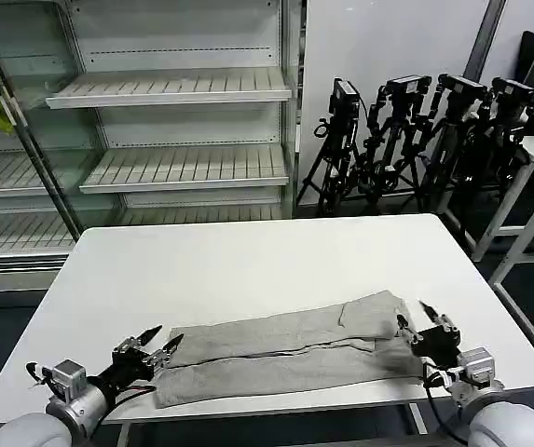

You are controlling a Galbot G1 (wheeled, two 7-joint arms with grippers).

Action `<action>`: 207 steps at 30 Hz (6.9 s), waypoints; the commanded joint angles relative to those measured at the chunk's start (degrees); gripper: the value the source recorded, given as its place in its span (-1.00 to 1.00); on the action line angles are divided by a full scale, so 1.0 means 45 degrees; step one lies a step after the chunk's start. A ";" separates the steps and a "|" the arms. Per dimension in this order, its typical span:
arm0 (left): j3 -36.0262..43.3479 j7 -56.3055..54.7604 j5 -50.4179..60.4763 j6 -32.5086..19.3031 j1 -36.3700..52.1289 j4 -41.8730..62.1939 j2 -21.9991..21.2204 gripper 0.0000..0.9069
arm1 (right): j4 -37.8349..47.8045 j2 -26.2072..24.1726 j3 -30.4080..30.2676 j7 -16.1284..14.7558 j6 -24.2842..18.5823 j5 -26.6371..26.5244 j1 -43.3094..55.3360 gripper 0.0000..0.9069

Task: Fold and organize the clothes.

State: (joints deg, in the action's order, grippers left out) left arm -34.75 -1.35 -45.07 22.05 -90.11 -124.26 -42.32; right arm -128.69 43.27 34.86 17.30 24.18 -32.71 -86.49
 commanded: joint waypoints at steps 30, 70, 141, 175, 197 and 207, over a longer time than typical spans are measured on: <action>0.1337 -0.1199 -0.1862 0.1900 -0.0143 -0.0127 -0.1614 -0.67 | -0.2450 0.1081 0.0817 0.0627 0.0325 -0.0130 0.0058 1.00; -0.2782 -0.1093 -0.1507 0.1850 -0.0946 0.0377 0.0166 -0.89 | -0.2170 0.1329 -0.0087 0.0293 0.0037 0.0142 0.0886 1.00; 0.2044 -0.2441 -0.5295 0.2449 0.4056 -0.2158 0.1144 -0.89 | -0.0931 0.0537 0.1048 0.0136 -0.0783 -0.0348 -0.0036 1.00; 0.1064 -0.1915 -0.4021 0.2274 0.2663 -0.3115 0.0682 1.00 | -0.1538 0.0840 0.1241 0.0065 -0.0852 0.0005 -0.0815 1.00; 0.0495 -0.1345 -0.1481 0.1746 0.1055 0.1408 -0.0164 1.00 | -0.1593 0.0964 0.0738 -0.0108 -0.1043 0.0084 -0.0537 1.00; 0.0659 -0.1300 -0.1458 0.1698 0.1293 0.1859 -0.0045 1.00 | -0.1760 0.1000 0.0713 -0.0090 -0.1038 0.0076 -0.0469 1.00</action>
State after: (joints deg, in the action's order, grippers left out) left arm -31.76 -7.56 -53.21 29.97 -84.29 -120.55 -41.81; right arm -136.41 47.61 38.32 16.91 19.56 -32.38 -88.75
